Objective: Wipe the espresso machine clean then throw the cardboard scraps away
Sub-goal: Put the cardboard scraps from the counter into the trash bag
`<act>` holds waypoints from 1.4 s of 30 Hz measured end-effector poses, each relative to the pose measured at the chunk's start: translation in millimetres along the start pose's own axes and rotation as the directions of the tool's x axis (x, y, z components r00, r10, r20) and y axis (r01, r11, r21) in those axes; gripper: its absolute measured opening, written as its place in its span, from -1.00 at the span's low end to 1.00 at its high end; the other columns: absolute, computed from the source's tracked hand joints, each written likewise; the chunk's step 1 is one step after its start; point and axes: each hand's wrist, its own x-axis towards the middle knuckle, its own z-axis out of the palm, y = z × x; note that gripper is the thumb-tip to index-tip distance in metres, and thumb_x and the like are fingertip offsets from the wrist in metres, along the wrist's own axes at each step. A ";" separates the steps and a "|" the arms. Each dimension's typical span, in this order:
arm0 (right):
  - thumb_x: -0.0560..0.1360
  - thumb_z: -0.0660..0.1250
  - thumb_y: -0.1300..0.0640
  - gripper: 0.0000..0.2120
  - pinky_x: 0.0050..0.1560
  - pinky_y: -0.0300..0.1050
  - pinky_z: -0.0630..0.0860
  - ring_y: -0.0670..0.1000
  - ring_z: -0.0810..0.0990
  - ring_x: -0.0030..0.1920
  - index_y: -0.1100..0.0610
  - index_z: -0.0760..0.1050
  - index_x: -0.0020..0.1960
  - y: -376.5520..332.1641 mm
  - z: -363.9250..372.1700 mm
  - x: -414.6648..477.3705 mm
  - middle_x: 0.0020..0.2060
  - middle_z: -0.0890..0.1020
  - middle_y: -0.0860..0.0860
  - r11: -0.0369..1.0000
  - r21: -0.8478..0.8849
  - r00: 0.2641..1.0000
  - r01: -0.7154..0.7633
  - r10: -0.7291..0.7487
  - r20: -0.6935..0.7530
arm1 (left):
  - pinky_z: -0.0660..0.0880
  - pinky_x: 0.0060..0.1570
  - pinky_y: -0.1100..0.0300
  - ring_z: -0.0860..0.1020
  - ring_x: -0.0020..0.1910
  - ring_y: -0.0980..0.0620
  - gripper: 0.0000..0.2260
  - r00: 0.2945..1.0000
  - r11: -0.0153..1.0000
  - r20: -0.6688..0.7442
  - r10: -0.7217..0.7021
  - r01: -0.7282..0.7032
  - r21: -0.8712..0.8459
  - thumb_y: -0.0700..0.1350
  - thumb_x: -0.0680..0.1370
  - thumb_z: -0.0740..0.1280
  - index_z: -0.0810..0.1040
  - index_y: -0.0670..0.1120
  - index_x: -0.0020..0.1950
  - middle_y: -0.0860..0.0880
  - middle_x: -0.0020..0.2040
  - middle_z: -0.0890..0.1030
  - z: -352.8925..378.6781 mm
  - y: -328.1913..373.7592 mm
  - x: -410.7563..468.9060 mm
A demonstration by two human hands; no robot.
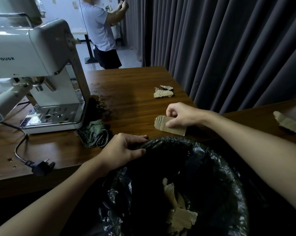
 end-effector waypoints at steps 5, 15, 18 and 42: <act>0.46 0.44 0.24 -0.76 -0.07 -0.12 0.62 0.04 0.67 -0.07 0.18 0.48 0.09 -16.4 -28.5 -27.8 -0.07 0.67 0.14 0.920 0.392 0.988 0.019 -0.078 0.137 | 0.41 0.30 0.38 0.54 0.24 0.32 -0.69 1.000 1.000 -0.003 0.007 -0.007 0.001 -0.22 0.48 0.51 0.68 0.02 0.19 0.12 0.26 0.63 -0.1 -3.1 0.9; 0.54 0.38 0.13 -0.65 0.29 -0.10 0.43 0.01 0.48 0.30 0.09 0.49 0.31 5.0 -14.3 3.4 0.29 0.52 0.03 0.992 0.122 0.996 -0.019 0.030 -0.087 | 0.40 0.31 0.39 0.52 0.25 0.34 -0.68 1.000 1.000 -0.006 0.012 -0.012 0.020 -0.20 0.48 0.51 0.67 0.01 0.21 0.13 0.27 0.62 0.3 -4.7 1.6; 0.51 0.38 0.12 -0.45 0.26 -0.16 0.32 0.02 0.37 0.39 0.04 0.33 0.46 9.5 -11.1 27.6 0.42 0.39 0.01 0.996 0.076 0.984 -0.049 0.061 -0.165 | 0.41 0.33 0.35 0.52 0.26 0.33 -0.68 1.000 0.999 -0.009 0.014 -0.014 0.041 -0.19 0.48 0.52 0.66 -0.02 0.23 0.12 0.28 0.61 0.6 -7.0 3.1; 0.31 0.37 -0.16 -0.84 0.37 0.24 0.32 0.08 0.40 0.32 -0.27 0.52 -0.10 26.0 -8.8 60.7 0.24 0.51 -0.02 0.982 -0.189 0.988 -0.033 0.003 -0.154 | 0.42 0.36 0.26 0.52 0.28 0.33 -0.65 1.000 0.999 -0.017 -0.006 0.007 0.050 -0.14 0.47 0.53 0.65 0.01 0.25 0.23 0.27 0.60 1.4 -11.8 4.4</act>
